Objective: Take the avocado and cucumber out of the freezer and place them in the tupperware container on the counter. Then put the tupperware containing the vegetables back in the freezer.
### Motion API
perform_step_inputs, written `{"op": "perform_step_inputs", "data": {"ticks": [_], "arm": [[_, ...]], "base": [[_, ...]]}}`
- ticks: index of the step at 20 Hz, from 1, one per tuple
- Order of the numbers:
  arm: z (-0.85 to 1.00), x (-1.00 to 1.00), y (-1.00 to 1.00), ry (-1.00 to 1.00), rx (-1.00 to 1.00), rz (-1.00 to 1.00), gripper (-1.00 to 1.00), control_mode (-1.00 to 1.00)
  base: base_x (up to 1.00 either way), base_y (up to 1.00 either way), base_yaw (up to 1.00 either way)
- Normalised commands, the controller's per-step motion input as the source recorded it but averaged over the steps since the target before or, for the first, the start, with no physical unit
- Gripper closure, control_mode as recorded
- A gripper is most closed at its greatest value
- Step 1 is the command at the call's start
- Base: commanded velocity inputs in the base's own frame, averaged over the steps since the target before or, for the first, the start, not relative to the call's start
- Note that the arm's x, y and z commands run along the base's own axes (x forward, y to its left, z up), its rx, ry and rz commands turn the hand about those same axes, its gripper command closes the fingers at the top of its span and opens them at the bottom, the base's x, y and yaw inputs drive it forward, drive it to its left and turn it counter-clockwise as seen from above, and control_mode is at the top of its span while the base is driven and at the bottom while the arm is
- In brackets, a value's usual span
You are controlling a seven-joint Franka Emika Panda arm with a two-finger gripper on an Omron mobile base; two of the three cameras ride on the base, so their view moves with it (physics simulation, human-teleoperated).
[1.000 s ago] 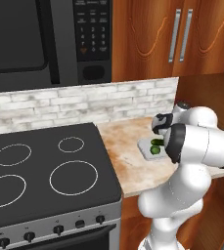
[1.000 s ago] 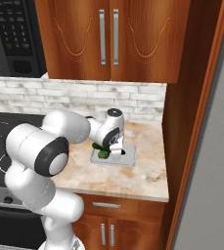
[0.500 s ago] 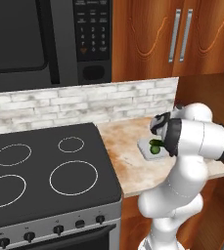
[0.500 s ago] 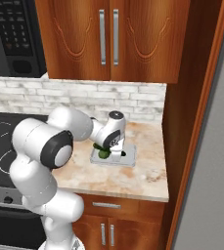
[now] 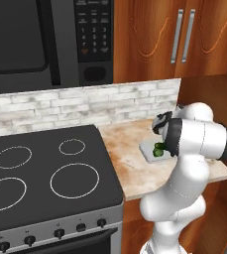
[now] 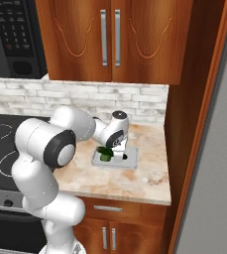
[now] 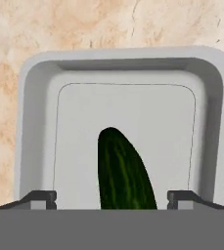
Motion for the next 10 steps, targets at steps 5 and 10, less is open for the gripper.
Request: {"op": "perform_step_inputs", "data": {"ticks": [5,10], "arm": [[0.33,-0.68,-0.04,-0.05,0.00,-0.02,-1.00,-1.00],[0.42,-0.31,-0.10,-0.02,0.00,0.00,-1.00,-1.00]], "base": [[0.00,0.00,0.00],[0.00,0.00,0.00]]}}
